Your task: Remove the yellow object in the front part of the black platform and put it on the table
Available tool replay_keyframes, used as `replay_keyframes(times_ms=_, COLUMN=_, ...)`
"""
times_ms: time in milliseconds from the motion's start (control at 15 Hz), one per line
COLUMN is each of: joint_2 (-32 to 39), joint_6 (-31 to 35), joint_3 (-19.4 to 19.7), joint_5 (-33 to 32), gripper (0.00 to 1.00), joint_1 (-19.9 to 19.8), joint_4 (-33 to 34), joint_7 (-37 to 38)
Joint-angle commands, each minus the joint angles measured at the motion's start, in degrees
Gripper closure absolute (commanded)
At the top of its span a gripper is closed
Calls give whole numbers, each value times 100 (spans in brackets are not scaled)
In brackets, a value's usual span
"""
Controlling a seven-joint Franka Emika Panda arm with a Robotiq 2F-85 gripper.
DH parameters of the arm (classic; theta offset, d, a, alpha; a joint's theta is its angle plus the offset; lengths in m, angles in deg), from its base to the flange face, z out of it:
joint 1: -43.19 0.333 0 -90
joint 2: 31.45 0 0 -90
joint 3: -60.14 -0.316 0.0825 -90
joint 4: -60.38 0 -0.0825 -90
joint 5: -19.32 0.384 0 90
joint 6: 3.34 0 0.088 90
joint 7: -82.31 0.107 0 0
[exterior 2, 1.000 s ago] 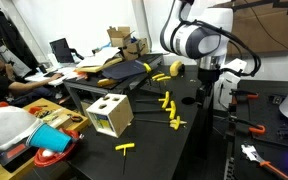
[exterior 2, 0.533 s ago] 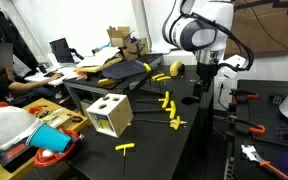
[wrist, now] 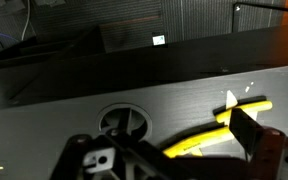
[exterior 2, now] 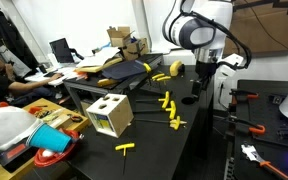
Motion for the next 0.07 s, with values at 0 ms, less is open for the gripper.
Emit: replay_keyframes(times_ms=0, joint_2=0, joint_6=0, joint_3=-92, joint_5=0, gripper=0, joint_1=-99, joint_4=52, joint_7=57)
